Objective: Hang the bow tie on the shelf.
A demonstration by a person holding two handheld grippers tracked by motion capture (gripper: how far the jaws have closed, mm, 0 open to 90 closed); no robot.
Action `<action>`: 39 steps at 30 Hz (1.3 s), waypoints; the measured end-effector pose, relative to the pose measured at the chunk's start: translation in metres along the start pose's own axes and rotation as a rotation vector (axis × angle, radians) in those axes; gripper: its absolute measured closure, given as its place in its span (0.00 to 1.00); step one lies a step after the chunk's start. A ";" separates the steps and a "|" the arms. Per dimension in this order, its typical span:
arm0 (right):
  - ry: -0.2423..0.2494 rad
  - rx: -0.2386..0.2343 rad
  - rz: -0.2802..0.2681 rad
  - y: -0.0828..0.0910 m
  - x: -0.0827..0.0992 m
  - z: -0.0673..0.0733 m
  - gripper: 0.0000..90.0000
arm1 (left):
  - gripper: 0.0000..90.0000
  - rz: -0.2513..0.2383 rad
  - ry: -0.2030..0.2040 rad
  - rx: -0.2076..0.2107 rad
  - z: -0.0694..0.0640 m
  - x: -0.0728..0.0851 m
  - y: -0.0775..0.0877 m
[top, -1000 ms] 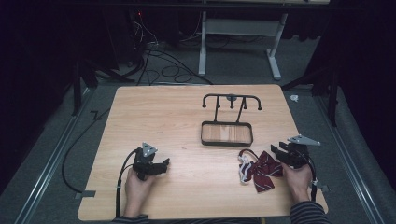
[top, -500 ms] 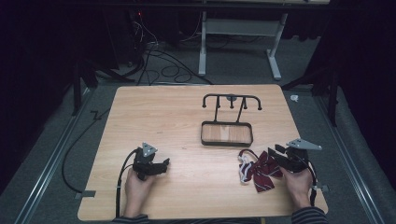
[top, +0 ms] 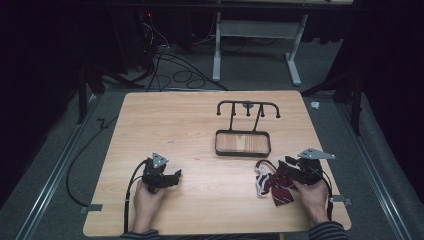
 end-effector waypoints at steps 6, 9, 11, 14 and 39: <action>0.013 -0.019 0.011 -0.005 -0.003 0.007 0.72 | 0.24 0.001 -0.001 0.001 0.000 0.000 0.000; 0.019 -0.026 0.017 -0.008 -0.003 0.010 0.73 | 0.24 0.000 0.000 0.000 0.000 0.000 0.000; 0.019 -0.032 0.024 -0.011 -0.004 0.013 0.73 | 0.24 0.001 0.000 0.001 0.000 0.000 0.000; 0.028 -0.037 0.032 -0.014 -0.005 0.015 0.73 | 0.24 0.000 0.000 0.000 0.000 0.000 0.000; 0.031 -0.022 0.139 -0.048 0.006 0.015 0.85 | 0.24 0.001 0.000 0.001 0.000 0.000 0.000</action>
Point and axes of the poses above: each handheld gripper's, and its own axes: y roughly backward along the jaws, x roughly out of its underside, z roughly to its left, the point moved 8 cm from there along -y, roughly forward along the jaws, and after that the axes turned 6 degrees about -y, right-handed, at the moved point
